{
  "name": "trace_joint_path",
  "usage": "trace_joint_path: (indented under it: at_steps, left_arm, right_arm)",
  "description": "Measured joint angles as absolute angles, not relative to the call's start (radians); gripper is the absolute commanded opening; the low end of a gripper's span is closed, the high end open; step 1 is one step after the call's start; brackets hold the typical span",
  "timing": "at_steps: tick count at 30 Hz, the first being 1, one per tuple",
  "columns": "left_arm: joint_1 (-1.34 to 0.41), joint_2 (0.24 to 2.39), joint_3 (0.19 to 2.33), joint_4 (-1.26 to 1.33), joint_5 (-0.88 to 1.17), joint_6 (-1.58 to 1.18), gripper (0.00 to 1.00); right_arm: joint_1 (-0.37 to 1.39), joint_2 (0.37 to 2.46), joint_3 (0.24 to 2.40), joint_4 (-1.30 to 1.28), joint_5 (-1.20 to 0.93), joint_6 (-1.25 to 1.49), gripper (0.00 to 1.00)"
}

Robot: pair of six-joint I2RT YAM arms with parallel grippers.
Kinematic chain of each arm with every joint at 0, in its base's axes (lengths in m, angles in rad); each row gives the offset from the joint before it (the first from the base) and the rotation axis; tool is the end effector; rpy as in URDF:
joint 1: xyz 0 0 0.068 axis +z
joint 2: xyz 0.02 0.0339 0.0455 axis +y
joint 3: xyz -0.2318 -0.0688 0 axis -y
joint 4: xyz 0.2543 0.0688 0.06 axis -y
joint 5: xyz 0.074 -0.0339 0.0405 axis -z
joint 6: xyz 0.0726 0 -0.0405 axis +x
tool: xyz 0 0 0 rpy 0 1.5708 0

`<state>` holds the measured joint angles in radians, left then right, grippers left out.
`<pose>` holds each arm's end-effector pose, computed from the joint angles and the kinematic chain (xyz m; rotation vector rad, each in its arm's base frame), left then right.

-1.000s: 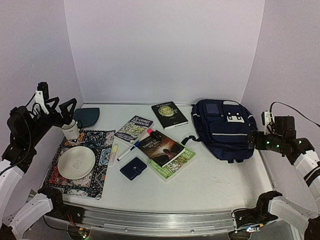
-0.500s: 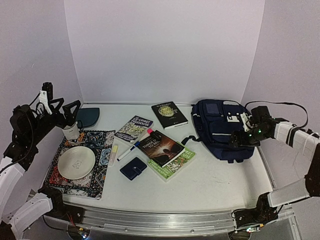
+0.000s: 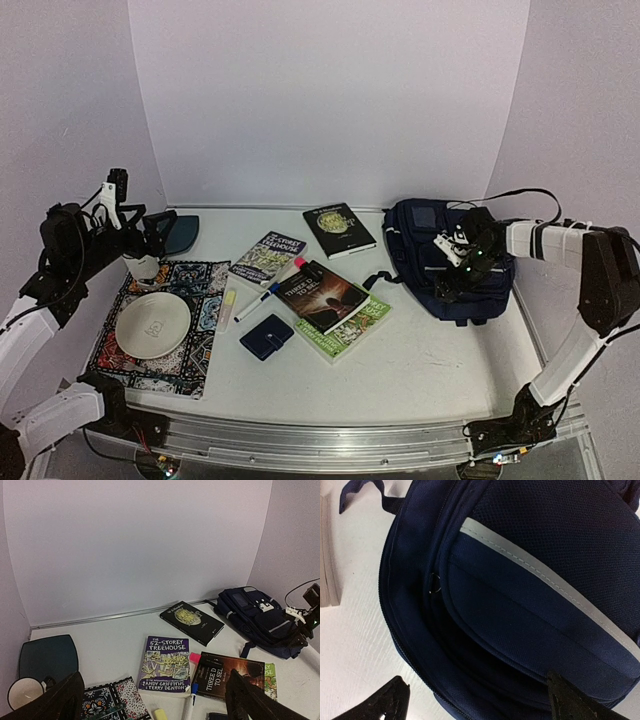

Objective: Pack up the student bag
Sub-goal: Pick up the student bag from the corner of the board.

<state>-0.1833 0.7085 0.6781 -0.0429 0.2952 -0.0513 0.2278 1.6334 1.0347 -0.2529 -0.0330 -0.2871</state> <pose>0.2351 -0.0651 0.3061 0.3347 1.6236 -0.4211 0.3647 0.0870 0.1408 -0.6311 2.3381 0.0130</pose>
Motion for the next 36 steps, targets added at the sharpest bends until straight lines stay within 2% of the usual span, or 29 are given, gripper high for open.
trace_joint_path:
  at_steps: [3, 5, 11, 19, 28, 36]
  left_arm:
    - [-0.183, 0.745, 0.678, -0.044, 0.314, -0.051, 0.99]
    - [-0.183, 0.767, 0.678, -0.044, 0.328, -0.048, 1.0]
    - [-0.183, 0.787, 0.678, -0.044, 0.361, -0.027, 0.99]
    - [-0.183, 0.783, 0.678, -0.043, 0.394, -0.026, 0.99]
    - [-0.183, 0.758, 0.687, -0.042, 0.417, -0.088, 0.99]
    - [-0.2, 0.91, 0.74, -0.032, 0.481, -0.267, 0.98]
  right_arm:
    - [0.231, 1.663, 1.061, -0.289, -0.018, -0.328, 0.79]
    - [0.234, 1.689, 1.074, -0.305, -0.002, -0.35, 0.65]
    - [0.267, 1.751, 1.081, -0.321, 0.032, -0.38, 0.01]
    - [0.34, 1.714, 1.112, -0.387, 0.073, -0.336, 0.0]
    - [0.409, 1.546, 1.228, -0.518, 0.121, -0.198, 0.0]
    - [0.536, 1.424, 1.239, -0.646, 0.119, 0.023, 0.0]
